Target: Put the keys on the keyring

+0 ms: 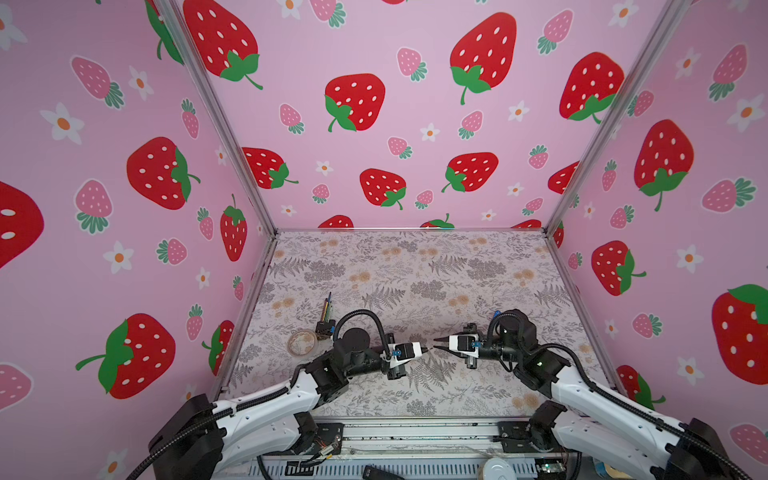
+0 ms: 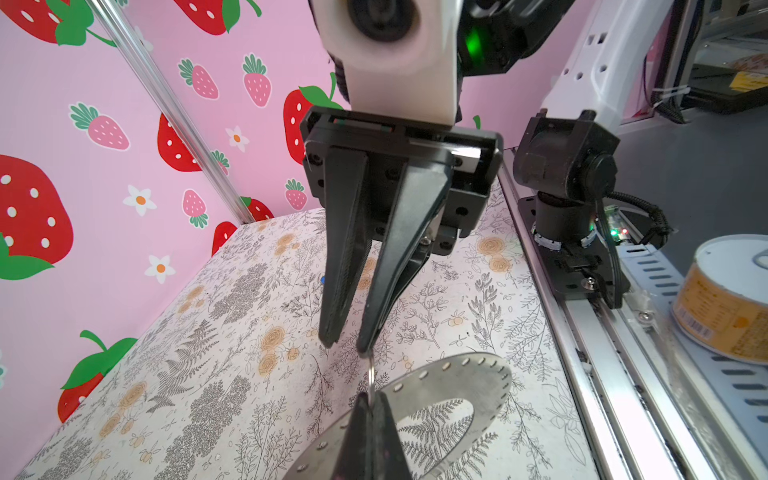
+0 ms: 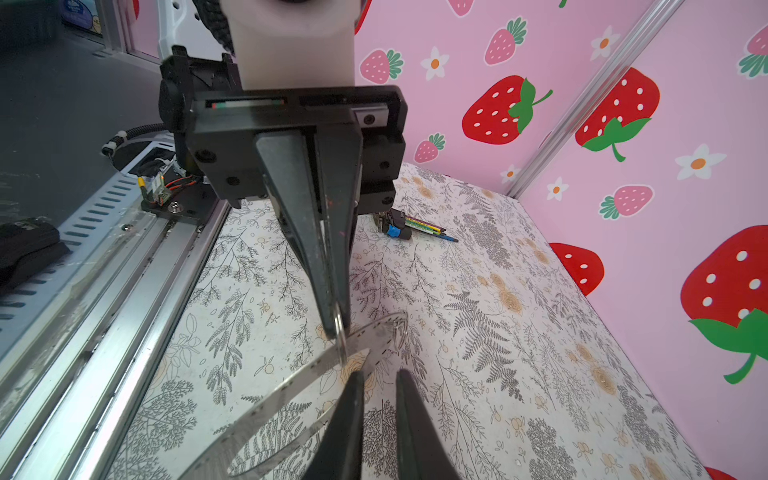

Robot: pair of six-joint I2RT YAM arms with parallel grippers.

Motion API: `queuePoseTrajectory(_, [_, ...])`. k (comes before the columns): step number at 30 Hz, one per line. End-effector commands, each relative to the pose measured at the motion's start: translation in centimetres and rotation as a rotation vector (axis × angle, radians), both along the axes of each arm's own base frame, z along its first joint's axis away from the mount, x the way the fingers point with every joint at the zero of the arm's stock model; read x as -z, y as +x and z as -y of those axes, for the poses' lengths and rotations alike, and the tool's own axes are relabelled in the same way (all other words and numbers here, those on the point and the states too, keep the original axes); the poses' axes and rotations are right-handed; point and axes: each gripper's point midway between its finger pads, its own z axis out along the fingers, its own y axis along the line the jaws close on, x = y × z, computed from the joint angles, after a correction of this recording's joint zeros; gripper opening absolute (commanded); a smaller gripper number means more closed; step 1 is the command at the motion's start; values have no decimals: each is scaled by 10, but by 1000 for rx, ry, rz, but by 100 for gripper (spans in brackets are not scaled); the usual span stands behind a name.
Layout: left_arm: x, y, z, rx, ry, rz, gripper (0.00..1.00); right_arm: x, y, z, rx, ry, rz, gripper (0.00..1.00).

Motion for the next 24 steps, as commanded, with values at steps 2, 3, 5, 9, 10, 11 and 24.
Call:
queuePoseTrajectory(2, [-30, 0, 6, 26, -66, 86, 0, 3, -9, -2, -61, -23, -5, 17])
queuePoseTrajectory(3, [-30, 0, 5, 23, -67, 87, 0, 8, -10, -3, -69, -39, -18, 18])
queuePoseTrajectory(5, [-29, 1, 5, 21, -64, 85, 0, 11, -10, -3, -73, -50, -22, 18])
queuePoseTrajectory(9, [-28, 0, 6, 23, -60, 83, 0, 7, -12, -5, -78, -32, -16, 18])
queuePoseTrajectory(10, [-28, 0, 6, 24, -59, 83, 0, 5, -12, -5, -79, -24, -14, 18])
queuePoseTrajectory(11, [-28, 0, 6, 26, -56, 83, 0, 4, -12, -5, -79, -17, -13, 18])
queuePoseTrajectory(24, [-25, 0, 8, 29, -39, 91, 0, -6, -13, -9, -95, 10, -28, 17])
